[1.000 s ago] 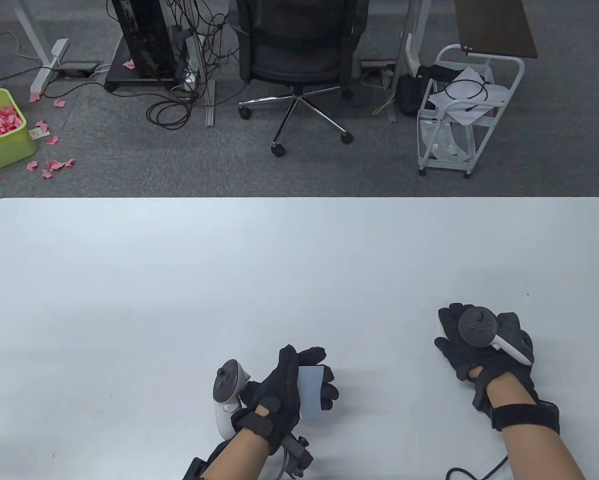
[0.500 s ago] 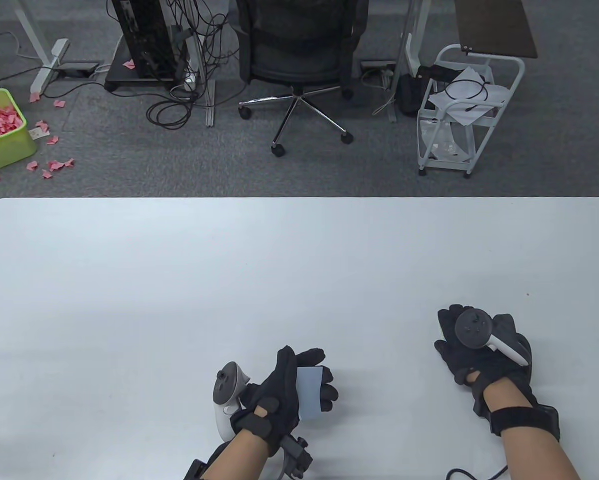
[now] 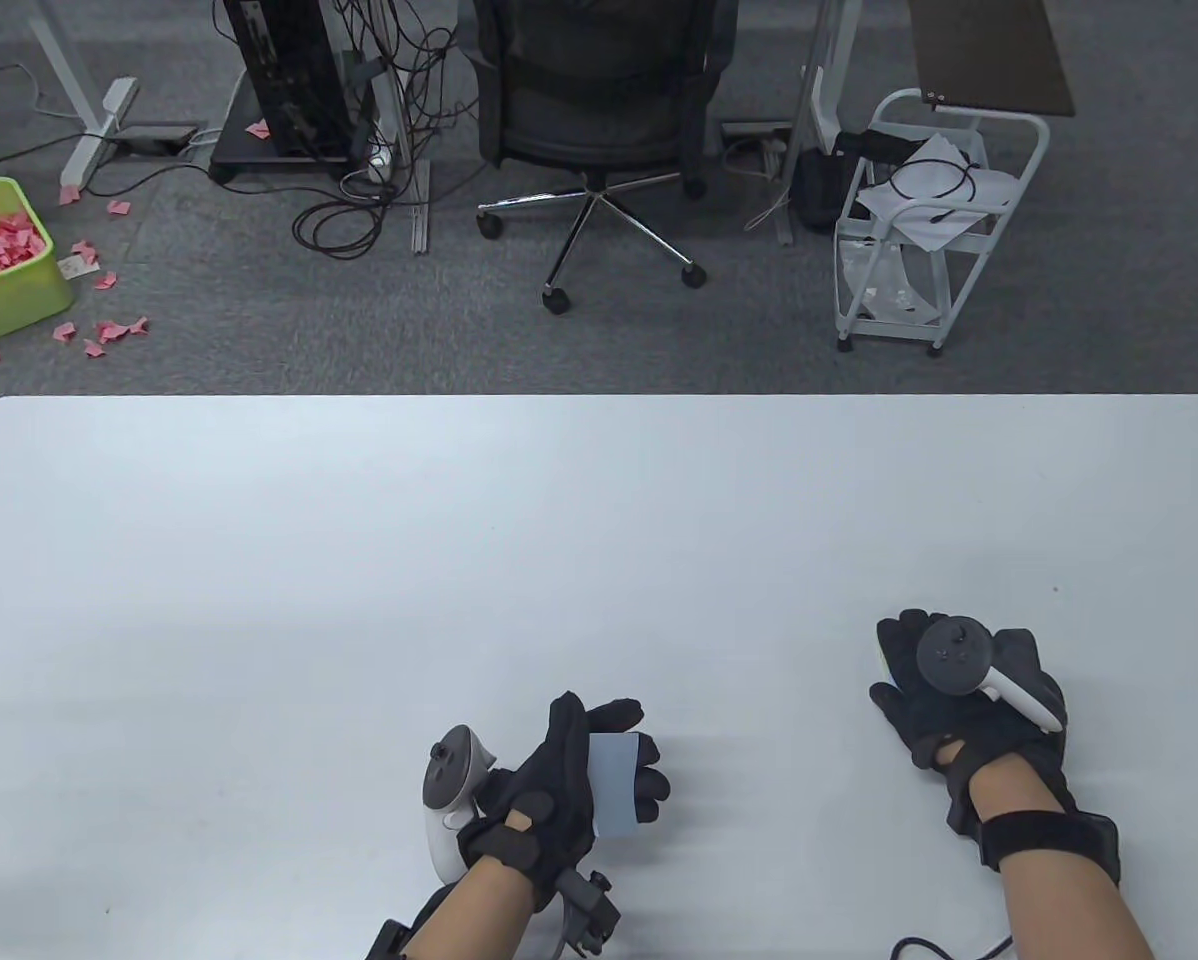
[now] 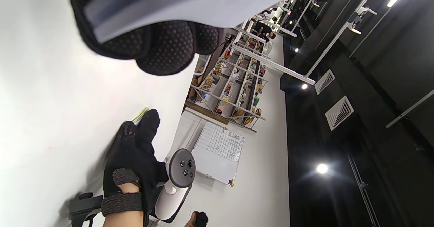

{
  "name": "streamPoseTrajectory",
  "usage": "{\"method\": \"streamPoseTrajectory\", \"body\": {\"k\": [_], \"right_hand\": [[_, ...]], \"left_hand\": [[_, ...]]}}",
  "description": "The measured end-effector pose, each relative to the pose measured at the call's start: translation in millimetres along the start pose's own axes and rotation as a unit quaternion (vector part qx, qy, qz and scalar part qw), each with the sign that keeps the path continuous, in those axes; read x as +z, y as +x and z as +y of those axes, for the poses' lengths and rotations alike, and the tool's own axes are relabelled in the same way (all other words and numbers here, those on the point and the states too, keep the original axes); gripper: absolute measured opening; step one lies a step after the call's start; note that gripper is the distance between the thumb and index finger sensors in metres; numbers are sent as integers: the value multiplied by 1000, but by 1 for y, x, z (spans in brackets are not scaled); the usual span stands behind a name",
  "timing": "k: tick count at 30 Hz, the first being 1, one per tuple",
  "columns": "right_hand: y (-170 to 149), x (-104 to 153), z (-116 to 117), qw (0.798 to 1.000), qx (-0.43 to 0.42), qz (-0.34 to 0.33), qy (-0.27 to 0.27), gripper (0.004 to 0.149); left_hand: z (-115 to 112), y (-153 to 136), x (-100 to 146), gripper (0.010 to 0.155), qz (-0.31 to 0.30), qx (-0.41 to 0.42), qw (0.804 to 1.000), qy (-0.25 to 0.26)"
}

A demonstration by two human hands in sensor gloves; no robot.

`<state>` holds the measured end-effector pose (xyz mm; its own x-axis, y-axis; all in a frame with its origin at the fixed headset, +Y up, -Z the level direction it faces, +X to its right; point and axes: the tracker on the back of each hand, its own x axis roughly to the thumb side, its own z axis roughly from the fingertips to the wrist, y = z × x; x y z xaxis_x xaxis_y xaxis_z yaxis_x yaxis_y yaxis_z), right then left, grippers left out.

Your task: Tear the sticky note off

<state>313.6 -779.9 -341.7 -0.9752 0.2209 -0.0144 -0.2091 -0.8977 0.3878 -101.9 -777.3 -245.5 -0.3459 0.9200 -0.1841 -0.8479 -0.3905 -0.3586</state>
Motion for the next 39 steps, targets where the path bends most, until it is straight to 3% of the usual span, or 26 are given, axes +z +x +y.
{"method": "streamPoseTrajectory", "body": {"k": [3, 8, 16, 26, 35, 39], "right_hand": [[-1, 2, -5, 999, -23, -6, -25, 68], [3, 22, -18, 992, -45, -22, -117, 67], [51, 68, -12, 980, -33, -103, -167, 65], [113, 98, 14, 953, -30, -237, -186, 63], [120, 106, 19, 945, -27, -282, -165, 63], [119, 108, 17, 942, -35, -290, -164, 63]], "left_hand": [[0, 1, 0, 84, -2, -3, 1000, -2], [6, -1, -2, 85, 8, 15, 1000, 2], [13, -11, -5, 86, 37, 25, 999, 23], [18, -12, -2, 91, 74, 24, 996, 42], [25, -13, -8, 72, 80, -35, 993, 74], [24, -11, -14, 69, 84, -121, 985, 94]]}}
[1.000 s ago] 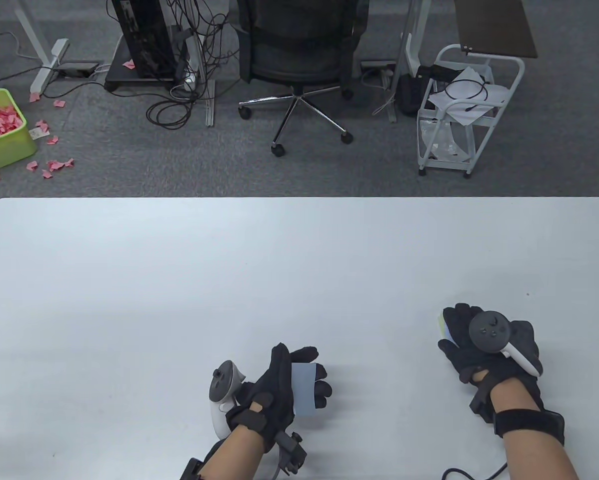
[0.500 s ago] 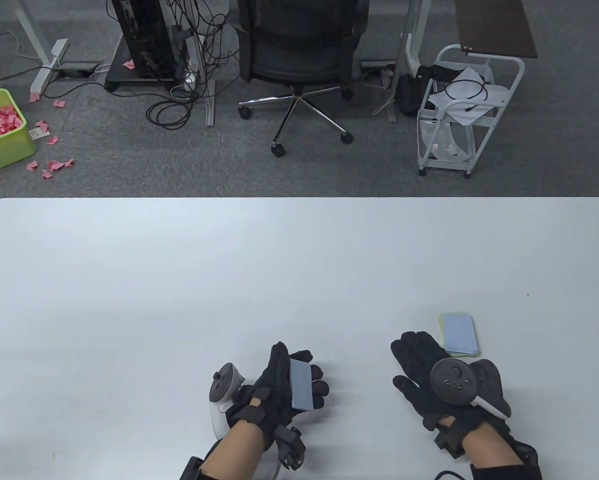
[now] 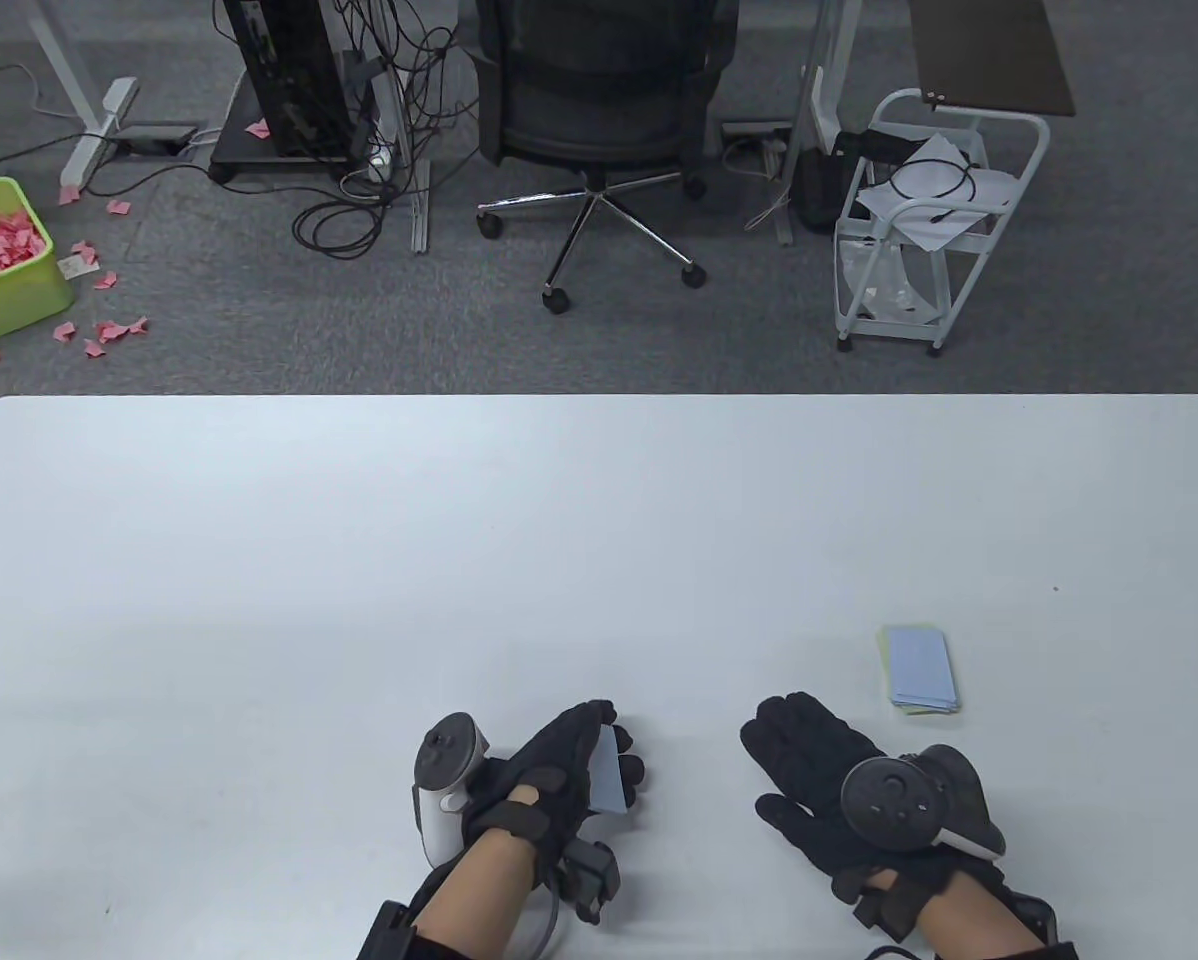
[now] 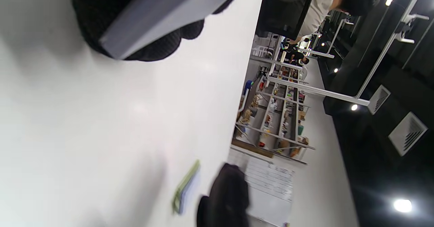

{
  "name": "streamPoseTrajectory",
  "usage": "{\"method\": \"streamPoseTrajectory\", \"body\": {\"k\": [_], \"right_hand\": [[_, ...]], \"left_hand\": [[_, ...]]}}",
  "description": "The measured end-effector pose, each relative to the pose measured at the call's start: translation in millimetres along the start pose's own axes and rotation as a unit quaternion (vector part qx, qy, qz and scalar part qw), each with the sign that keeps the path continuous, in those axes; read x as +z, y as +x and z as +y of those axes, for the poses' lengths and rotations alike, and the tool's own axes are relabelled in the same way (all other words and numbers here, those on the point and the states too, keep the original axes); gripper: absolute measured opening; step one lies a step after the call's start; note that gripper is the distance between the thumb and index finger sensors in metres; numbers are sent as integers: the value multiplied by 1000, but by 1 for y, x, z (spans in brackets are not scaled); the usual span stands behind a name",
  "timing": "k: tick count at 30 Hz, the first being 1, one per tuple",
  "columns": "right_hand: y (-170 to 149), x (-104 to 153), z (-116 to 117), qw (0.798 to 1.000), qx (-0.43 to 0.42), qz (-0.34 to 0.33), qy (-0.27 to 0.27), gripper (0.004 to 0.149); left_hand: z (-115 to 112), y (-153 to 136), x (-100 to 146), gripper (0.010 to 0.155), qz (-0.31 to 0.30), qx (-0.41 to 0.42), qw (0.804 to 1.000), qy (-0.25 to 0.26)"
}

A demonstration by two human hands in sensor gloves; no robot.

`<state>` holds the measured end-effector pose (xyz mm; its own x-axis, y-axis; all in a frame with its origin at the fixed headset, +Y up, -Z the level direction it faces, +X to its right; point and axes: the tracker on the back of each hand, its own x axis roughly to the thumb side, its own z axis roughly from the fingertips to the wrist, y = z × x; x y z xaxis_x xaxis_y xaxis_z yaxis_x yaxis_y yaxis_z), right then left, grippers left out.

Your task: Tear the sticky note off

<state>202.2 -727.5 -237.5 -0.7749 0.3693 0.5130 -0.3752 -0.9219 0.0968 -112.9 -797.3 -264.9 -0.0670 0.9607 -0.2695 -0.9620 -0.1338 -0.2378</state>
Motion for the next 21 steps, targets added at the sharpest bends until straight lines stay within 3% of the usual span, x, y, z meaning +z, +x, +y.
{"method": "streamPoseTrajectory", "body": {"k": [6, 11, 13, 21], "right_hand": [[-4, 0, -4, 1000, -14, 2, -1, 62], [-9, 0, -7, 1000, -28, 7, -6, 62], [-11, 0, -7, 999, -31, 9, -6, 62], [-13, 0, -8, 999, -37, 12, -5, 62]], "left_hand": [[-2, 21, -20, 65, 1, -205, 979, 3], [-7, 37, -46, 70, 3, -368, 928, 63], [-9, 39, -54, 71, 25, -406, 911, 71], [-18, 43, -66, 77, 35, -434, 897, 83]]}}
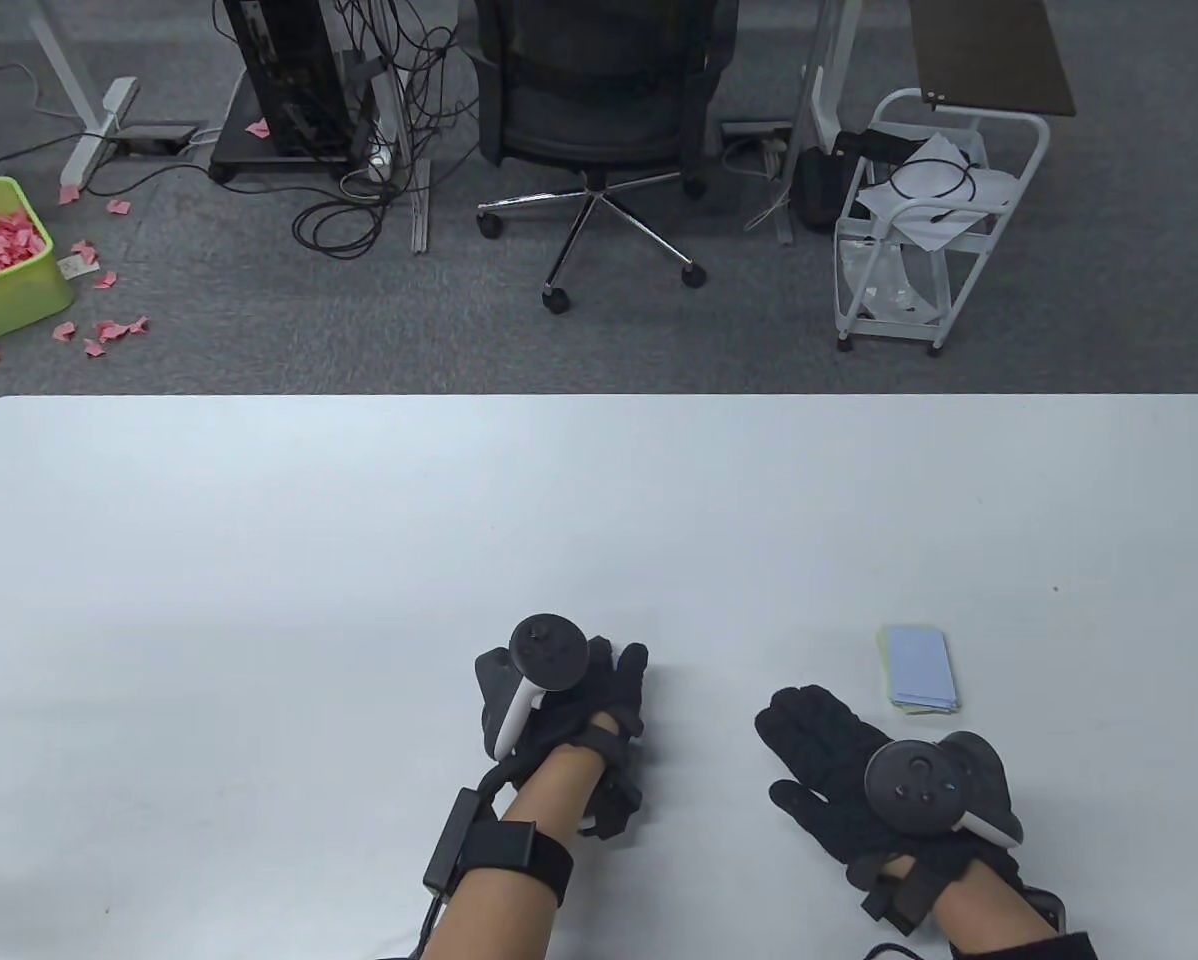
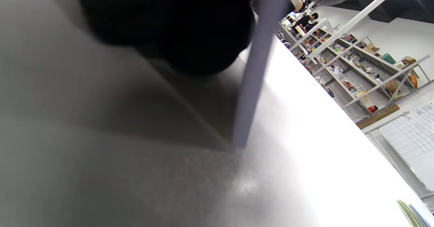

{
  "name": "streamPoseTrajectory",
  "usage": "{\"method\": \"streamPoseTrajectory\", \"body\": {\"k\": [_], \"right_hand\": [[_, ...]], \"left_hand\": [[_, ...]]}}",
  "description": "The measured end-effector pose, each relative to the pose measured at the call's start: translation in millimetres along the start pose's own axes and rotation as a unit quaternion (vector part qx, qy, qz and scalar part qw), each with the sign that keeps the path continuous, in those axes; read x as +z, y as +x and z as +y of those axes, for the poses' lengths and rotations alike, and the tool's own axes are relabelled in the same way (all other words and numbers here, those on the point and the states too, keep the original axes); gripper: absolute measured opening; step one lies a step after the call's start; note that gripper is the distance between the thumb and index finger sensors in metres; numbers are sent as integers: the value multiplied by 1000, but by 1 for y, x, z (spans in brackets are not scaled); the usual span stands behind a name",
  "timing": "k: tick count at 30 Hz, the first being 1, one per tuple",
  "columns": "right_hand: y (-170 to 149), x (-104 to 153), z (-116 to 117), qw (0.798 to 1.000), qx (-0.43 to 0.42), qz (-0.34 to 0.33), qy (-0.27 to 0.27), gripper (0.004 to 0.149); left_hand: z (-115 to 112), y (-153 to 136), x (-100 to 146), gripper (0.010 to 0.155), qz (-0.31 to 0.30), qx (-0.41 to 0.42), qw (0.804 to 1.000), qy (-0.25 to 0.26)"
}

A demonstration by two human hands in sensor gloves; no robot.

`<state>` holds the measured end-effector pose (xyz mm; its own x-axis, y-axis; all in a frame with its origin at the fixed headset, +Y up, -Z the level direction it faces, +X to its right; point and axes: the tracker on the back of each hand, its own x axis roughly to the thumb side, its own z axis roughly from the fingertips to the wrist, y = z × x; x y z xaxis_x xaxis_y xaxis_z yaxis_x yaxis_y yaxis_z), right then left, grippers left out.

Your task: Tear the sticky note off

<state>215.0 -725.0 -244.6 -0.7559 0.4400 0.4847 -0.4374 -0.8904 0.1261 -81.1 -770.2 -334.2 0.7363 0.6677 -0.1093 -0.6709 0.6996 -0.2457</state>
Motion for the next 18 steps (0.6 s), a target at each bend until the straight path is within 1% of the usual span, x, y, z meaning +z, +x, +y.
{"method": "streamPoseTrajectory", "body": {"k": [3, 7, 10, 12, 15, 16, 18], "right_hand": [[-1, 0, 0, 1000, -1, -1, 0, 62], [0, 0, 2, 1000, 0, -1, 8, 62], [2, 0, 3, 1000, 4, -4, 12, 62], [3, 0, 4, 1000, 5, -6, 12, 62], [3, 0, 4, 1000, 7, -8, 10, 62], [3, 0, 4, 1000, 7, -7, 9, 62], [3, 0, 3, 1000, 6, -8, 5, 62]], "left_hand": [[5, 0, 7, 80, -22, -10, 1000, 10], [18, -10, 25, 82, -37, -81, 996, 9], [28, -17, 39, 82, -54, -113, 992, -3], [34, -22, 51, 82, -68, -137, 988, 9], [41, -24, 67, 80, -114, -159, 980, 25], [42, -22, 74, 80, -161, -169, 972, 31], [44, -19, 85, 80, -208, -190, 958, 43]]}}
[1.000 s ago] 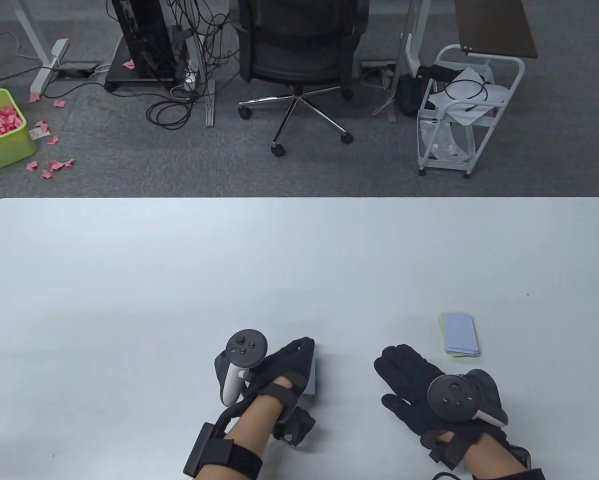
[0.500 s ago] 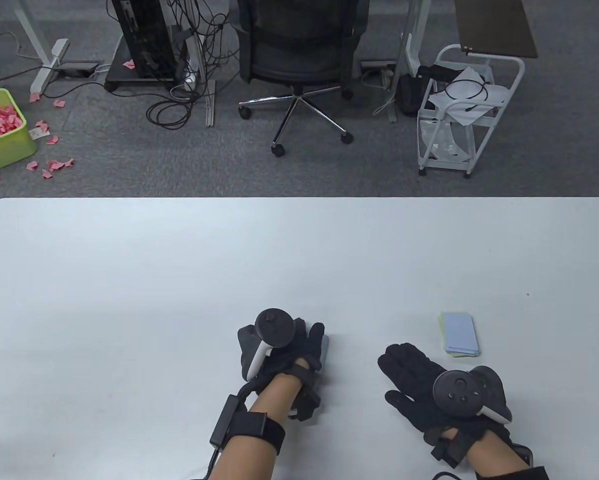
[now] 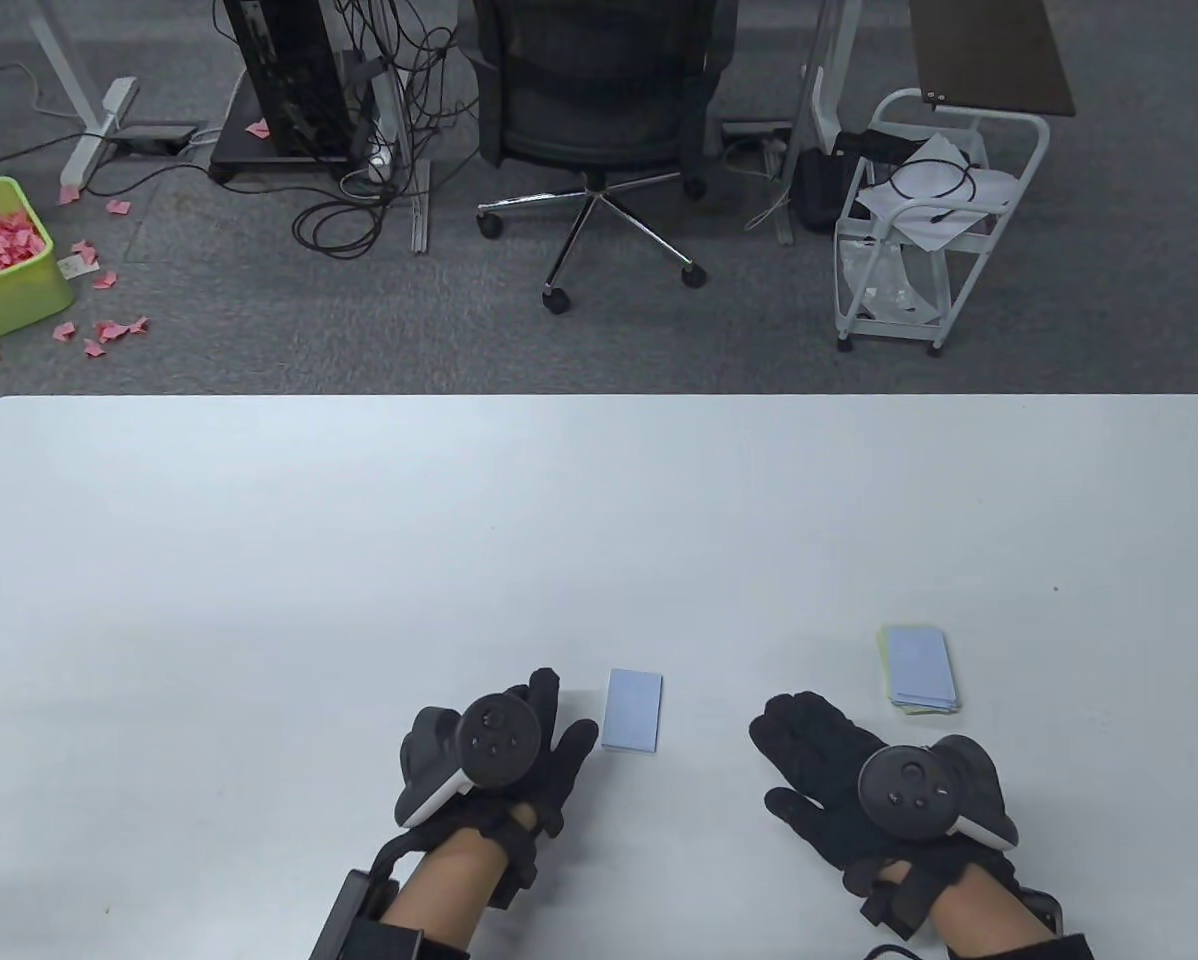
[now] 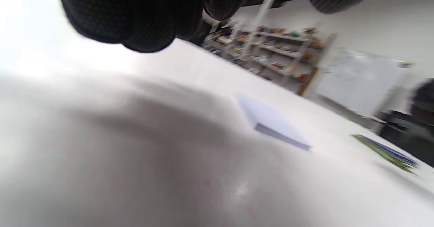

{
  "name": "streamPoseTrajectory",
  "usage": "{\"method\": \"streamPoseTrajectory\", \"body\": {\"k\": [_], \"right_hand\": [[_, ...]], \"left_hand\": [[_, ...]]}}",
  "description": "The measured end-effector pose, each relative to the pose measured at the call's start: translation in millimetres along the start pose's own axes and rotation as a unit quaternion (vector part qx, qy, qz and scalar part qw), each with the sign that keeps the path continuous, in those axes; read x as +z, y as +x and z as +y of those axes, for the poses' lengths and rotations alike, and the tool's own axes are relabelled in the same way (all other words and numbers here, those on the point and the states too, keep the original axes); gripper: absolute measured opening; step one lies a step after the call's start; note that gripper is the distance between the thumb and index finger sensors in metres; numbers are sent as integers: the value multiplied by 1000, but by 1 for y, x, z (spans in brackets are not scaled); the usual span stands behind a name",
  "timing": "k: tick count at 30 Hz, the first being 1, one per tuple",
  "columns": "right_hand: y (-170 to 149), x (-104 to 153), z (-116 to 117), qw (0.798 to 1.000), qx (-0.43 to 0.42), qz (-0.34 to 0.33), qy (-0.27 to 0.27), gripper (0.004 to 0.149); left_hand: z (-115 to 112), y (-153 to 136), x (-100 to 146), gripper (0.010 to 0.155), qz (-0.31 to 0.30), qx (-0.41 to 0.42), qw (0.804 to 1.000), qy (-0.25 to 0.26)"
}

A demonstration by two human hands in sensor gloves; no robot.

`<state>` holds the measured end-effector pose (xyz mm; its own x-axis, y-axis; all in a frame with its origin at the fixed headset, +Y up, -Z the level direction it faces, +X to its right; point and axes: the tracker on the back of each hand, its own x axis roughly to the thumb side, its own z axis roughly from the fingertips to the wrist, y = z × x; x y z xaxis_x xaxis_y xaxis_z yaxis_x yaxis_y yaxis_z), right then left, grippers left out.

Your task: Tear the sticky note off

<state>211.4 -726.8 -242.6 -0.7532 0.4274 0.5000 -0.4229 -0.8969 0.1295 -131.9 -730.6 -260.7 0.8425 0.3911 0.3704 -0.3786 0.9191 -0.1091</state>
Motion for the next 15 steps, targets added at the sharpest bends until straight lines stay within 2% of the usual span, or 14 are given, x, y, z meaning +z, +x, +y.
{"method": "streamPoseTrajectory", "body": {"k": [2, 6, 15], "right_hand": [[1, 1, -1, 1000, 2, -4, -12, 62], [4, 3, -1, 1000, 8, -13, -22, 63], [4, 4, 1, 1000, 11, -15, -20, 63]], "left_hand": [[3, 9, 11, 80, -58, -29, 998, 16], [9, 18, 26, 80, -118, -71, 990, 41], [24, 19, 43, 79, -158, -79, 983, 50]]}}
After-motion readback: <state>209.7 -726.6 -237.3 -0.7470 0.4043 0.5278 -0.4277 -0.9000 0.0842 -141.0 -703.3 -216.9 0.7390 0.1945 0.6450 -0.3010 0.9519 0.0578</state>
